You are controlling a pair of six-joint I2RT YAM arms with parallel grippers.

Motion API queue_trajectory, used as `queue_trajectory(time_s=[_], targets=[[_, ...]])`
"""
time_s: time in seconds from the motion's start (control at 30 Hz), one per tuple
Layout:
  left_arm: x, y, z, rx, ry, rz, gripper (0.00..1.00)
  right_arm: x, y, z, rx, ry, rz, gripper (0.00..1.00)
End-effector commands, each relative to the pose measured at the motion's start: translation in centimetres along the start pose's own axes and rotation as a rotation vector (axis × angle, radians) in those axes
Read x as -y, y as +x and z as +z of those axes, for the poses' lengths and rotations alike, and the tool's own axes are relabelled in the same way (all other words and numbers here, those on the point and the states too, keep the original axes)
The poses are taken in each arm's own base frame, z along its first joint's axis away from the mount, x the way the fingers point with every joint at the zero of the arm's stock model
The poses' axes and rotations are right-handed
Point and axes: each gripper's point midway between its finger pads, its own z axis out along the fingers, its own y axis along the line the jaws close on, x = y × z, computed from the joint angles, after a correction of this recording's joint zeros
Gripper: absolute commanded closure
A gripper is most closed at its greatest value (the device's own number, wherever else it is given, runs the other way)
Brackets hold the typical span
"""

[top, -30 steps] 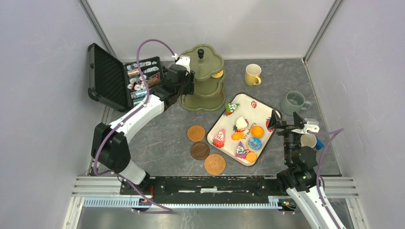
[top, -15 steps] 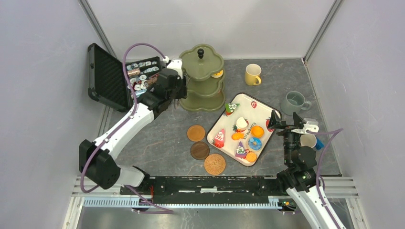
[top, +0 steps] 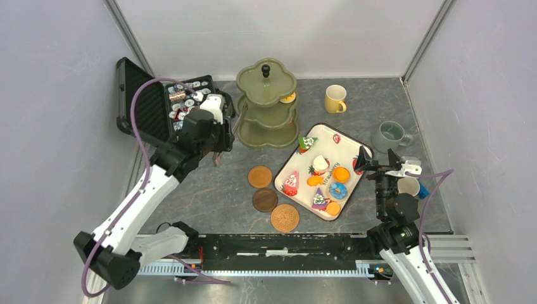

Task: Serve the afternoon tea

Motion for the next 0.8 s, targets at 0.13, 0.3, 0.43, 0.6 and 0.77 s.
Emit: queue_trajectory(time_s=[0.13,0.3,0.43,0.6,0.77], targets=[[2.6,1.9,-5.6,-0.087,0.191,-0.112,0.49,0.0,0.0,0.1,0.009,0.008,0.021,0.02],[5.5,2.5,-9.0,-0.114,0.366,-0.128,0.49,0.0,-0.1,0.1,0.008,0.011,0.021,0.02],[9.0,3.5,-10.6,-0.13,0.498,-0.132,0.49,0.1,0.2,0.1,0.011,0.015,0.026,0.02],[13.8,5.0,-10.6,-0.136,0.533,-0.051,0.49,0.0,1.0,0.4,-0.013,0.018,0.016,0.02],[18.5,7.8,-7.4,-0.2,0.515,0.03,0.49,0.3,2.3,0.7,-0.046,0.039,0.003,0.02]])
